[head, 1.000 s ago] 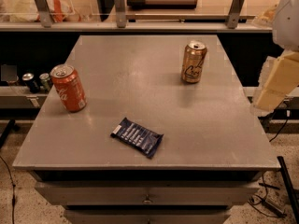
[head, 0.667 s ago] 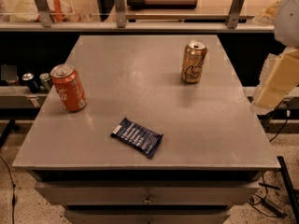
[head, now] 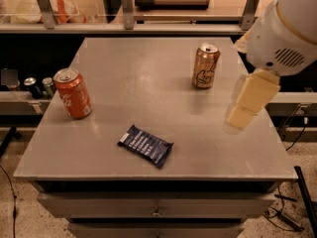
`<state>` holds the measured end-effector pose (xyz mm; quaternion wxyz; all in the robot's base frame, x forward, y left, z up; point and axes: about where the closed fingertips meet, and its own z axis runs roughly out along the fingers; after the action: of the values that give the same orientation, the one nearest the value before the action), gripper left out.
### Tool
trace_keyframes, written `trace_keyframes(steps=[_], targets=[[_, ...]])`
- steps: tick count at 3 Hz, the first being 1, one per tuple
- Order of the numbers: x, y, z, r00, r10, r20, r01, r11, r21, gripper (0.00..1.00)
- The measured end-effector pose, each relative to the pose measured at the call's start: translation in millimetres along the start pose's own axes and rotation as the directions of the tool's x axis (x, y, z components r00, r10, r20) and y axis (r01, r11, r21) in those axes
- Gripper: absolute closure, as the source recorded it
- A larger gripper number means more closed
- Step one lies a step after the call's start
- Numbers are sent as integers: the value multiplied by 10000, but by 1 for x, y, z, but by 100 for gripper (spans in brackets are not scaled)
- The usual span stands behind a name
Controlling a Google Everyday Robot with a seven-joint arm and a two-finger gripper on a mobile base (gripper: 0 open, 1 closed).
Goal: Pick rxbar blueberry
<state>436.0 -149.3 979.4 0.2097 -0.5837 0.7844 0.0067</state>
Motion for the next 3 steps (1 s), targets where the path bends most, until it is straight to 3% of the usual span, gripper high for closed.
trace_keyframes(steps=[1, 3], targets=[[-25, 19, 44, 9977, 472, 485, -450, 9979, -469, 0], [-29, 22, 48, 9957, 619, 685, -591, 9974, -422, 0]])
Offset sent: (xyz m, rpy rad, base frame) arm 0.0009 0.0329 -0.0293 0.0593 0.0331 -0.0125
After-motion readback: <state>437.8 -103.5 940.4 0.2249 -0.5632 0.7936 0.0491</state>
